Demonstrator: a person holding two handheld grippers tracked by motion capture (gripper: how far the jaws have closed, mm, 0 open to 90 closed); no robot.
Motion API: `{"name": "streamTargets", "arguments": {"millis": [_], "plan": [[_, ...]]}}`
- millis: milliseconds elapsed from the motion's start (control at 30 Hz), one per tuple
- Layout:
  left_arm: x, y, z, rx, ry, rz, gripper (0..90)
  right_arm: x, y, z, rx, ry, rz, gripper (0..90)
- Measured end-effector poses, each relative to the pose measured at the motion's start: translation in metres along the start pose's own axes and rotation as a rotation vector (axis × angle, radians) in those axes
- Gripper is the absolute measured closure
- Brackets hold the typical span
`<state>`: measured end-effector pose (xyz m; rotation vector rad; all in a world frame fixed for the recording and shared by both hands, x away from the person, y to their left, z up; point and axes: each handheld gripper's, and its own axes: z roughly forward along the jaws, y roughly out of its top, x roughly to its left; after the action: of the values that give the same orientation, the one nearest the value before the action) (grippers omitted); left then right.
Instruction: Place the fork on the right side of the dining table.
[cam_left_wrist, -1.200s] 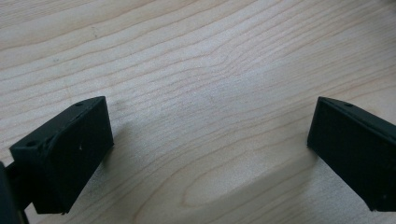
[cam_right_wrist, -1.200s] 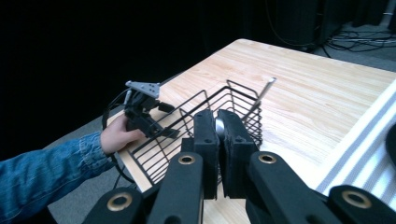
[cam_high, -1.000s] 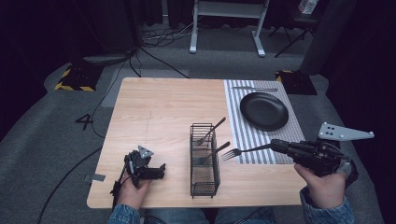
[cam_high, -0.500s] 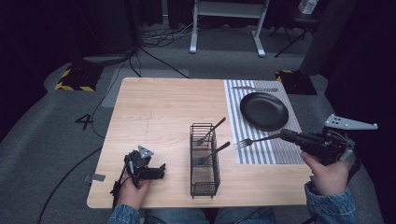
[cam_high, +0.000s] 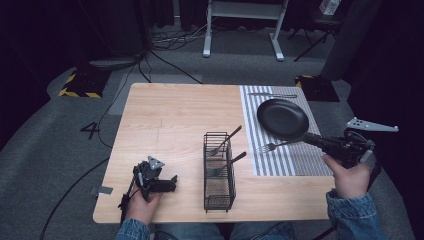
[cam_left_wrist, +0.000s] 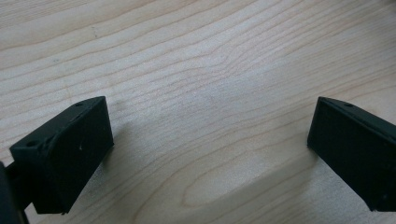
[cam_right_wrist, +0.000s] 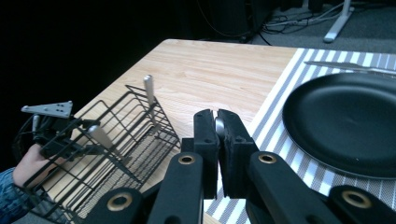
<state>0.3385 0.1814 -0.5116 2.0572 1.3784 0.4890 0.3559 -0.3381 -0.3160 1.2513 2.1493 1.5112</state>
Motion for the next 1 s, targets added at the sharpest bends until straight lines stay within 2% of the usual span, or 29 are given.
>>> {"name": "streamTargets", "arguments": {"millis": [500, 1000], "plan": [[0.000, 0.000, 0.000, 0.000, 0.001, 0.001, 0.3, -0.031, -0.007, 0.026, 0.063, -0.066, 0.044, 86.6], [0.000, 0.000, 0.000, -0.002, 0.001, -0.002, 0.2, -0.054, -0.013, 0.041, 0.093, -0.099, 0.099, 86.6]]}}
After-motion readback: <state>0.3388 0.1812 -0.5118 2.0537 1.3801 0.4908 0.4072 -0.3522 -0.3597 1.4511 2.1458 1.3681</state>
